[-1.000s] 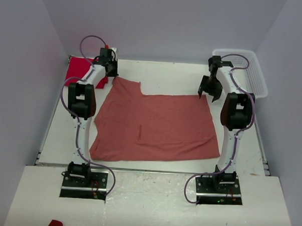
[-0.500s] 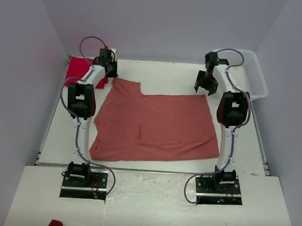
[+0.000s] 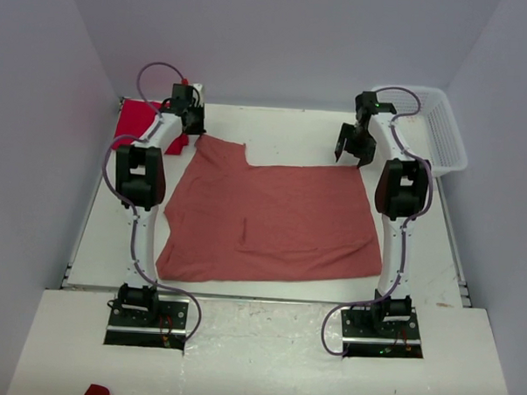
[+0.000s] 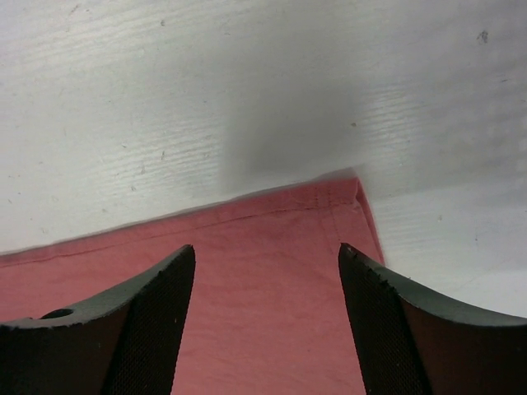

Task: Fold and stack the t-shirts
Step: Grap the side of the flattened tshirt furthest away from the robot with both arms

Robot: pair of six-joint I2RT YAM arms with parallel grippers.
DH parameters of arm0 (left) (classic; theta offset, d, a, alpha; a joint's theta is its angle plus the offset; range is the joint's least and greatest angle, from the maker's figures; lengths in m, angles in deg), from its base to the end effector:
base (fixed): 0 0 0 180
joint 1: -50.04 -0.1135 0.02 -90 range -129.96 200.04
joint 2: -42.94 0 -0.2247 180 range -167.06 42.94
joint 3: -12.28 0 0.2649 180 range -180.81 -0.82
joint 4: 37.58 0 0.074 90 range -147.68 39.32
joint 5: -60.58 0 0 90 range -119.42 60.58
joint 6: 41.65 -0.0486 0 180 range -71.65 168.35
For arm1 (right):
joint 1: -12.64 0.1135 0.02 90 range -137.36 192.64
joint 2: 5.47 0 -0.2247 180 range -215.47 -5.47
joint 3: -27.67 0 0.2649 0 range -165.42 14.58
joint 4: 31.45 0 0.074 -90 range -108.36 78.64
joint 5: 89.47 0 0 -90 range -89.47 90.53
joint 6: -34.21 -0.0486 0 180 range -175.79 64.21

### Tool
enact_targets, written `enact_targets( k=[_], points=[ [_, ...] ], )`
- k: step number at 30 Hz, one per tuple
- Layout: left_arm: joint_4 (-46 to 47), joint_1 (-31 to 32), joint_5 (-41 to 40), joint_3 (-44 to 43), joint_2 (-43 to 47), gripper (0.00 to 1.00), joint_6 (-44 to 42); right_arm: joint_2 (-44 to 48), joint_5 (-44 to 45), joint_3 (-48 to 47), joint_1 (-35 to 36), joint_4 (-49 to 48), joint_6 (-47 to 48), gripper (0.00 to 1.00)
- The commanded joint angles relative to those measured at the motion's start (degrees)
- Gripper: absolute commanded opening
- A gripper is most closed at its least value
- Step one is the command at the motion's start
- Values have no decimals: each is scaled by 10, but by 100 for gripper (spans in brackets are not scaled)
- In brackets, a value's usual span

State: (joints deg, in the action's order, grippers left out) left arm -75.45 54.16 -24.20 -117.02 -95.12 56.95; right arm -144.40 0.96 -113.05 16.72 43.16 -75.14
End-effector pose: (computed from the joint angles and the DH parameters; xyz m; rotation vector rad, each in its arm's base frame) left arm 0.5313 -0.0427 0.1344 -0.0501 2.3904 -0.2136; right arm 0.4892 0.0345 0.1523 0.3797 2.8200 0.0768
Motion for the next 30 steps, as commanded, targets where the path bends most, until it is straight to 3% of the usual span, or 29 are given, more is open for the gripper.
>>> enact_targets(
  k=[1,6,11,17,20,26,30],
  points=[
    [24,-7,2,3,53,0,4,-15,-17,-38,1,25,-16,72],
    [25,-7,6,6,65,0,5,-22,-23,-52,1,40,-48,83],
    [31,-7,13,9,68,0,3,1,13,-4,1,-3,-75,86],
    [35,-7,22,13,68,0,5,-34,48,-81,1,66,-106,87],
    [39,-7,31,17,64,0,7,-25,22,-59,0,67,-127,87],
    [46,-7,30,25,68,0,11,36,44,31,8,-2,-128,84],
    [51,-7,31,30,66,0,14,107,82,99,46,-115,-69,84]
  ],
)
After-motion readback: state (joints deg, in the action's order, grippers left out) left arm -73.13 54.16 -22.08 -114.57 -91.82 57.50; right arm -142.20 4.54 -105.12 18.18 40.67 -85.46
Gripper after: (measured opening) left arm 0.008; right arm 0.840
